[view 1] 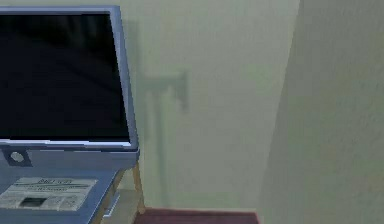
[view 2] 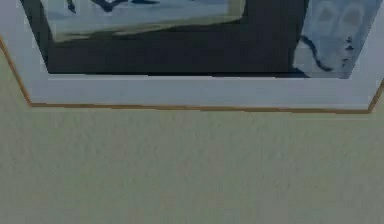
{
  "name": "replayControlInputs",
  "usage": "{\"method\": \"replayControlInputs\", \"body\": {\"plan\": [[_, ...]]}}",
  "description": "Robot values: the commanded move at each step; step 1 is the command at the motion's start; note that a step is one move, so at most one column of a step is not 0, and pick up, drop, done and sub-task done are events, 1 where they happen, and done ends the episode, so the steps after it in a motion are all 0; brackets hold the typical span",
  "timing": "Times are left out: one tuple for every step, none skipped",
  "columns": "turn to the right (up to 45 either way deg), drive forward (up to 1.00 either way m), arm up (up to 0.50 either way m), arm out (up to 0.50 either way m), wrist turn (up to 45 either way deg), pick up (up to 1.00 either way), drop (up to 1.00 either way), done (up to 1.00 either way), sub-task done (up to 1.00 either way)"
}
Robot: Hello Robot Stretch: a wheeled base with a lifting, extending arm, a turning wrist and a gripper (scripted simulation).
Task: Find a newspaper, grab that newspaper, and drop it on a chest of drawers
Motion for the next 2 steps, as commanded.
{"method": "replayControlInputs", "body": {"plan": [[-45.0, 0.00, 0.00, 0.00, 0.0, 0.00, 0.00, 0.00, 0.00], [-45.0, 0.00, 0.00, 0.00, 0.0, 0.00, 0.00, 0.00, 0.00]]}}
